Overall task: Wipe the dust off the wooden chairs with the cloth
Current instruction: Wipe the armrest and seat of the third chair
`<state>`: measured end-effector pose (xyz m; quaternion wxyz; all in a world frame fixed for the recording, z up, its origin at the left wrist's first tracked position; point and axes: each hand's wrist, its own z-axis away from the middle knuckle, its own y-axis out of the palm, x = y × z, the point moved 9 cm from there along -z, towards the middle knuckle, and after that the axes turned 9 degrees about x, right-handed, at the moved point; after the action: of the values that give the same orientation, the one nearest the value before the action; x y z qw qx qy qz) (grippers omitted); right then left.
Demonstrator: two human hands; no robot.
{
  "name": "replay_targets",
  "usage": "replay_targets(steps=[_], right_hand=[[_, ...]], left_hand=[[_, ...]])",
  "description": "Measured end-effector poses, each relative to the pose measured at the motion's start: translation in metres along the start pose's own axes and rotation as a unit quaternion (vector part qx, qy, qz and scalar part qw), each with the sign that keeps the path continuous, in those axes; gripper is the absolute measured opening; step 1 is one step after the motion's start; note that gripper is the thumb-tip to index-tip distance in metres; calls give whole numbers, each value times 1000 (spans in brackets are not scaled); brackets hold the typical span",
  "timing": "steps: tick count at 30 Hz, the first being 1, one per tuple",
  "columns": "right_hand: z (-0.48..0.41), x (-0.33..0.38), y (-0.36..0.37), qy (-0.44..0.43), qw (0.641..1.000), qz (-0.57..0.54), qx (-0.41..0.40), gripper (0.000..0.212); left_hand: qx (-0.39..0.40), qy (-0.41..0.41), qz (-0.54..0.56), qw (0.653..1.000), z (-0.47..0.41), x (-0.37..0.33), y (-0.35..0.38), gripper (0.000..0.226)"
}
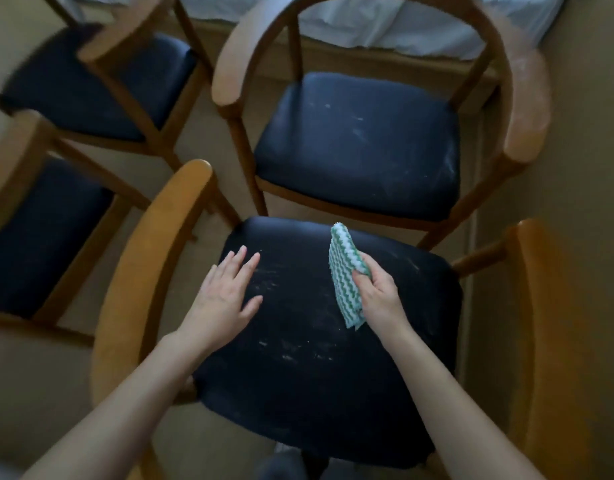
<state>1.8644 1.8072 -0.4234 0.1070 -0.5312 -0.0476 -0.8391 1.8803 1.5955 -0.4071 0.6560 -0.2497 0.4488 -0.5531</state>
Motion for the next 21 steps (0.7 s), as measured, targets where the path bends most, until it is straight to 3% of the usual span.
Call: replay_targets(steps=[5, 9, 12, 15, 18, 21], right_hand=[[-54, -4, 55, 6, 998, 13, 68, 37], [-99, -1, 80, -17, 998, 14, 62, 37], [-135, 5, 88, -54, 997, 50, 25, 39], [-157, 10, 104, -97, 983, 154, 19, 43], [-170, -6, 141, -135, 941, 293, 100, 46], [-171, -61, 176, -93, 822, 526, 195, 54]], left_hand=[[-99, -54, -6, 994, 0, 52, -30, 67], [-180, -68, -62, 979, 0, 80, -61, 70], [-149, -108, -30, 983, -13, 110, -70, 79], [-126, -90, -59, 986, -24, 120, -66, 81], [-146, -74, -71, 984, -26, 120, -65, 76], [-168, -61, -67, 982, -24, 120, -65, 70]])
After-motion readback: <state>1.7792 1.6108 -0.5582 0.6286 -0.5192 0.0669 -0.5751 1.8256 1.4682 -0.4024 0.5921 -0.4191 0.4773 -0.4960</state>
